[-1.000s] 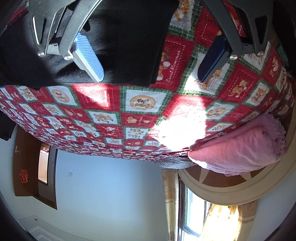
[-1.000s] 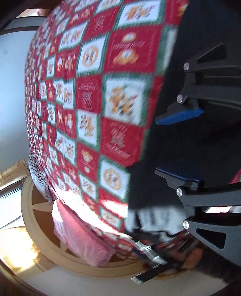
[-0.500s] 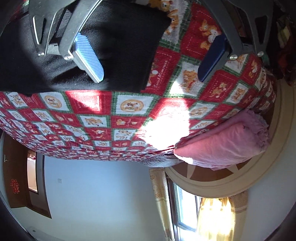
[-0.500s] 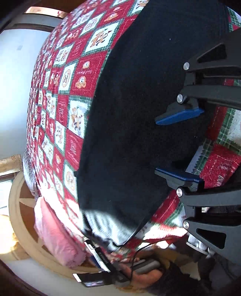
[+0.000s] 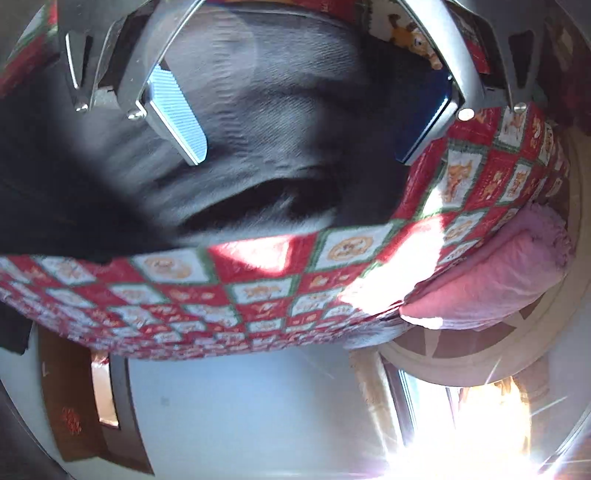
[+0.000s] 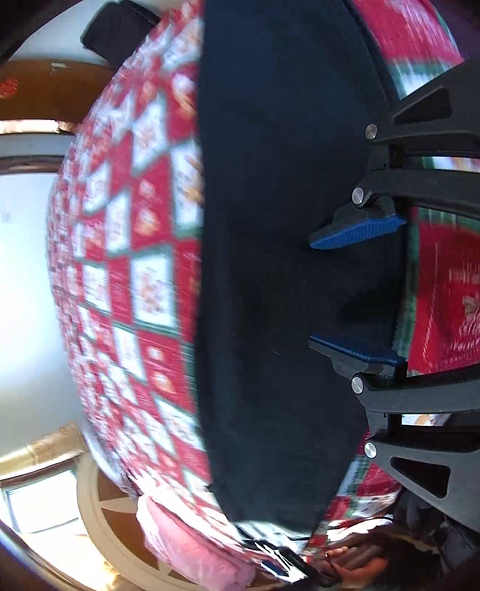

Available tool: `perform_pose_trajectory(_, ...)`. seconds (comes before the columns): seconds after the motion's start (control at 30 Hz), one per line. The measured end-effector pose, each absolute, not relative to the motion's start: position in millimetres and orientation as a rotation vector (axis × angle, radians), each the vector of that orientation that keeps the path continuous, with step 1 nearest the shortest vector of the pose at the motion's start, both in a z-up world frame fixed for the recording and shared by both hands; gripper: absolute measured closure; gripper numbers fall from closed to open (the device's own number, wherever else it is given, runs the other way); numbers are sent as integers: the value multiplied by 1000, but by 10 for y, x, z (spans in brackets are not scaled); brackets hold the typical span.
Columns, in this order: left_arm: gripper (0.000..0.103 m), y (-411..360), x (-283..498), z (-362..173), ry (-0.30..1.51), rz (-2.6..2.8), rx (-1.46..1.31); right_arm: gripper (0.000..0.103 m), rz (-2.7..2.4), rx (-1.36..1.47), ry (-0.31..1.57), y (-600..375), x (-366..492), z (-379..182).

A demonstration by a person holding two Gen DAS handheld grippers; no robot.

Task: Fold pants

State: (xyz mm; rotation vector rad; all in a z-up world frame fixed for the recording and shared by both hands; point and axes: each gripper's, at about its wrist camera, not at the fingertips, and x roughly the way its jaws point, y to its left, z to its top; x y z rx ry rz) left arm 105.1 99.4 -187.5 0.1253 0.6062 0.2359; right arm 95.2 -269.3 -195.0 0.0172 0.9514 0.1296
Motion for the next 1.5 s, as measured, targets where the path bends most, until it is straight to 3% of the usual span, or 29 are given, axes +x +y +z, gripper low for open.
perform_pose_trajectory(0.03,0,1110,1015,-1879,583,206,60,34,133,-54,939,-2569,919,-1954)
perform_pose_trajectory(0.07,0,1188,1001,-1889,585,211,33,32,149,-89,939,-2501,898,-1959)
perform_pose_trajectory(0.33,0,1297,940,-1900,558,153,8,32,70,97,826,-3153,799,-1618)
perform_pose_trajectory(0.47,0,1332,968,-1856,582,161,-7,32,80,60,907,-3312,813,-1857)
perform_pose_trajectory(0.6,0,1237,917,-1695,547,200,38,33,115,101,823,-3439,675,-1553)
perform_pose_trajectory(0.83,0,969,912,-1557,540,114,28,33,-154,296,687,-4650,509,-1081)
perform_pose_trajectory(0.87,0,915,910,-1560,546,94,24,35,-184,319,686,-4770,501,-1069)
perform_pose_trajectory(0.93,0,808,911,-1573,560,67,29,57,-214,358,694,-4976,462,-1080)
perform_pose_trajectory(1.03,0,661,902,-1615,570,32,49,64,-182,368,705,-5059,410,-1158)
perform_pose_trajectory(1.2,0,577,956,-1853,642,33,89,70,-185,313,775,-5029,543,-1419)
perform_pose_trajectory(1.5,0,631,909,-1737,620,17,41,69,-203,489,669,-5519,311,-1133)
